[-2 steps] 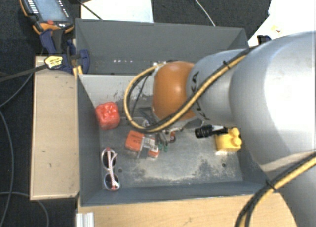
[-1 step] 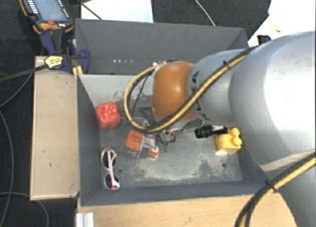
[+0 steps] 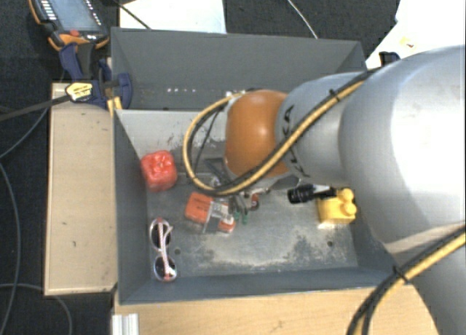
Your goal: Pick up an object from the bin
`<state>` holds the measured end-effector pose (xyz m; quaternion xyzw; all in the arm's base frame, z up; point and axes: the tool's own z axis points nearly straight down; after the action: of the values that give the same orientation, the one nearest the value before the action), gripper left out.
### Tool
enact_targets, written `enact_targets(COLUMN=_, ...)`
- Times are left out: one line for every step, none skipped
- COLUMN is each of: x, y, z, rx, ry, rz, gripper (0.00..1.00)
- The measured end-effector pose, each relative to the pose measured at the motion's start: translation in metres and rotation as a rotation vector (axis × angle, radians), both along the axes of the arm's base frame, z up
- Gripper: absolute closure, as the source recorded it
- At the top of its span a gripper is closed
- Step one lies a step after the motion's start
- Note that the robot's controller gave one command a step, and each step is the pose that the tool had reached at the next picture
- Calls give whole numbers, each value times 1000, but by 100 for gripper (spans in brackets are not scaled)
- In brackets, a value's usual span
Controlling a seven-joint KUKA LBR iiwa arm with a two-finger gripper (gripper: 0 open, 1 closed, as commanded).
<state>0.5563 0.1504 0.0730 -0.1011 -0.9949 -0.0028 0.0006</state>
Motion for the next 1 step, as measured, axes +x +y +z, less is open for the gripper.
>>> enact_targets(x=-2, y=-1, z=7, rx=-2, ry=5, rz=0, gripper=100)
